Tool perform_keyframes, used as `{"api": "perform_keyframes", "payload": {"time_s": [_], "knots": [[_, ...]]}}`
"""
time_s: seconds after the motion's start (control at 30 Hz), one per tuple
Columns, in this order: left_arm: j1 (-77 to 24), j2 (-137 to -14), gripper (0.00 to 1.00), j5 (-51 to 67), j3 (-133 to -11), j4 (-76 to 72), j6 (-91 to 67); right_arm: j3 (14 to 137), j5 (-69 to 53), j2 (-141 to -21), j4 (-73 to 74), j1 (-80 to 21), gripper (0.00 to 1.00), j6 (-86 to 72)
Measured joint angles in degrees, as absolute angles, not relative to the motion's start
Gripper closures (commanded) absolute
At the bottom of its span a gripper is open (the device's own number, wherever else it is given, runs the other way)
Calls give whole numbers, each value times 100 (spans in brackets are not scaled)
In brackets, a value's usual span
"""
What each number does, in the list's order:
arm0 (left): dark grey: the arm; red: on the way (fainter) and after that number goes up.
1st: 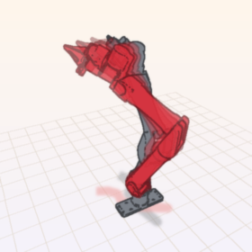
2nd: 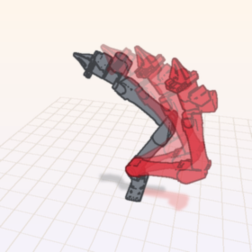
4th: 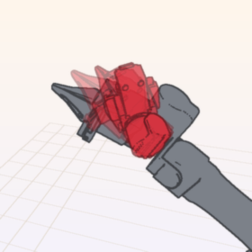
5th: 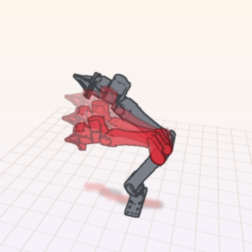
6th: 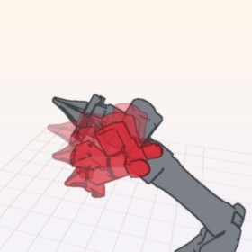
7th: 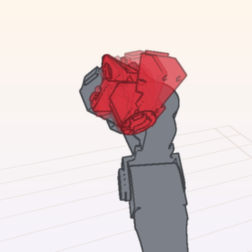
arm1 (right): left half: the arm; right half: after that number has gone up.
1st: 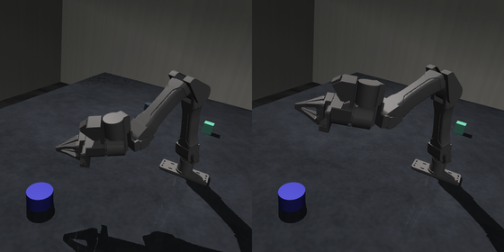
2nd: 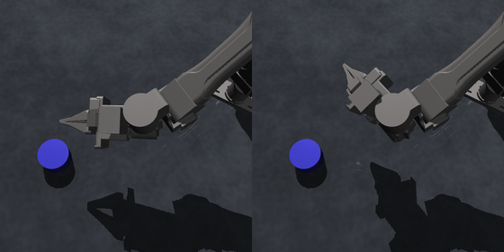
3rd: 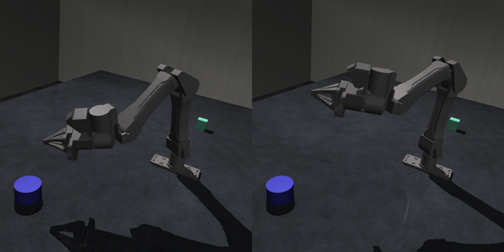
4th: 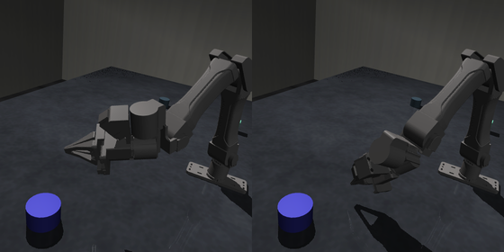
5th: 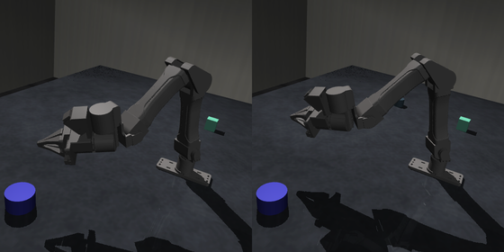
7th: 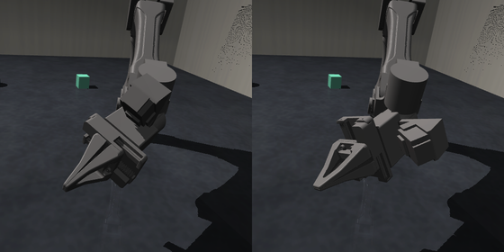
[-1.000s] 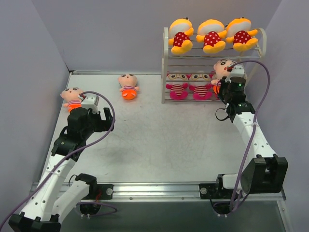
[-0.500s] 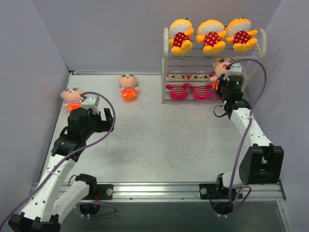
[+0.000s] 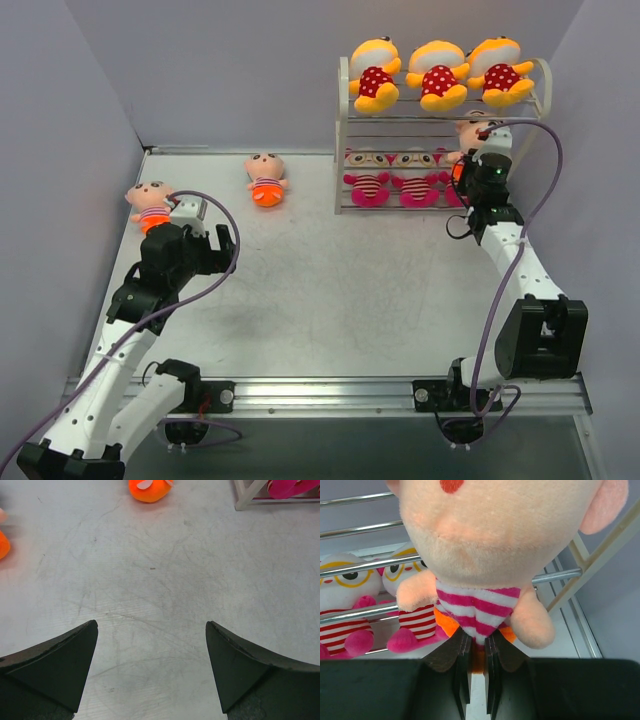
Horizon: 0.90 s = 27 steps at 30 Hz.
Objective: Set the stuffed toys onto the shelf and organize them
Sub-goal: Place the stuffed toy onto shelf
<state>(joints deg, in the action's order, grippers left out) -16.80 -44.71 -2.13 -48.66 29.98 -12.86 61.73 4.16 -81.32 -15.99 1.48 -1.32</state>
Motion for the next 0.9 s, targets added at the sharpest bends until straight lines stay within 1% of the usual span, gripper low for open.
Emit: {"api": "perform_keyframes", "payload": {"time_s": [0.03,0.2,0.27,0.57,0.77,0.9], "knots": [[-1680,-4471,3,-215,-4866,3002,-1286,6178,425,-8152,-1623,148,87,-128],[-1680,-4471,3,-215,-4866,3002,-1284,6226,432,-8311,-1732,145,82,-119],[-1680,-4471,3,-213,-4866,3002,-1282,6226,429,-8366,-1789,145,78,-119],[-1680,-4471,3,-215,-4866,3002,-1280,6226,471,-8482,-2021,148,74,1],[-1680,-4497,3,-215,-4864,3002,-1280,6226,469,-8506,-2102,148,62,10],[-1682,-4495,3,-215,-4864,3002,-1280,6228,471,-8532,-2176,148,59,5]]}}
